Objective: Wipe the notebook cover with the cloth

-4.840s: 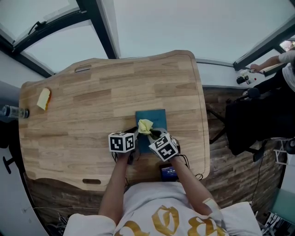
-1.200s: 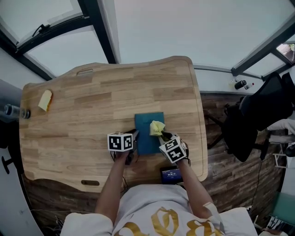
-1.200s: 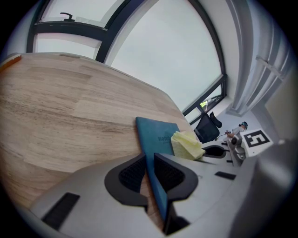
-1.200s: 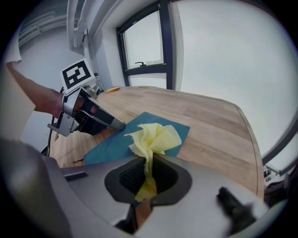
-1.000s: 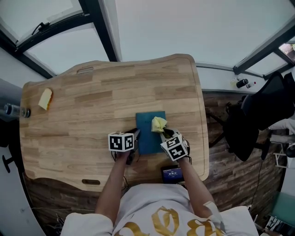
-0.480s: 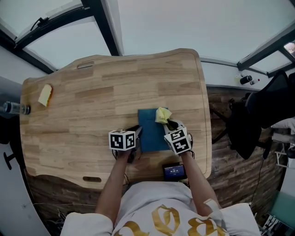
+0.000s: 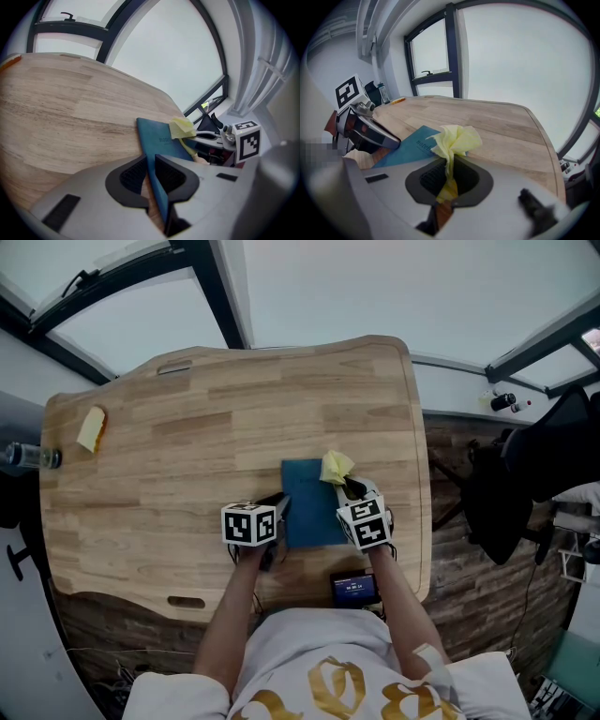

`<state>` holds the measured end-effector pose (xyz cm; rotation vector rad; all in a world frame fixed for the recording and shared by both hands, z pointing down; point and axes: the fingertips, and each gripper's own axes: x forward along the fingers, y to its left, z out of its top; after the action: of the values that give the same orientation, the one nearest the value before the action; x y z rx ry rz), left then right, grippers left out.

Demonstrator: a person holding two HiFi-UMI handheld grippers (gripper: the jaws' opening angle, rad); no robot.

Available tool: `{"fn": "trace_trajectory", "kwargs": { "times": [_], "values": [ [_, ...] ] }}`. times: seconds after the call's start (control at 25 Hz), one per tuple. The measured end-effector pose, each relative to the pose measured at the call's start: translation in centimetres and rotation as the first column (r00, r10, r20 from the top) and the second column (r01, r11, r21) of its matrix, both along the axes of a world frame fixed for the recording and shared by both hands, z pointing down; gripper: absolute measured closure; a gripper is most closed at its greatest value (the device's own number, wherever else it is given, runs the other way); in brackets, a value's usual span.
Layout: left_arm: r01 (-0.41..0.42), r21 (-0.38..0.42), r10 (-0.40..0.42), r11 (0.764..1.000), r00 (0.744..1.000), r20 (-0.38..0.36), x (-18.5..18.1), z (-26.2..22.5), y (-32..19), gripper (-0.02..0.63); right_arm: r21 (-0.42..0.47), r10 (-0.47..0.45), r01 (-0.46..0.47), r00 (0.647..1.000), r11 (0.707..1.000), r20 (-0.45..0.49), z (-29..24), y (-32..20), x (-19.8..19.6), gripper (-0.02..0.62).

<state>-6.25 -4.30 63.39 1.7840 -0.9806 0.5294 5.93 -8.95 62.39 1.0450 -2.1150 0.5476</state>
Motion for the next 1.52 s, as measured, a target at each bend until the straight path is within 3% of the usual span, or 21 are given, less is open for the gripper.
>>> {"fn": "trace_trajectory", "kwargs": {
  "times": [0.6, 1.52],
  "values": [
    [0.0, 0.001, 0.0, 1.0, 1.0, 0.002, 0.0, 0.1, 0.0, 0.54, -0.022, -0.004, 0.004, 1.0, 1.0, 0.0, 0.1, -0.2, -0.8, 0.558],
    [0.0, -0.001, 0.0, 1.0, 1.0, 0.002, 0.0, 0.0, -0.1, 0.54, -0.042, -0.168, 0.167, 0.986, 0.985, -0.015, 0.4, 1.0, -6.3, 0.558]
  ]
}}
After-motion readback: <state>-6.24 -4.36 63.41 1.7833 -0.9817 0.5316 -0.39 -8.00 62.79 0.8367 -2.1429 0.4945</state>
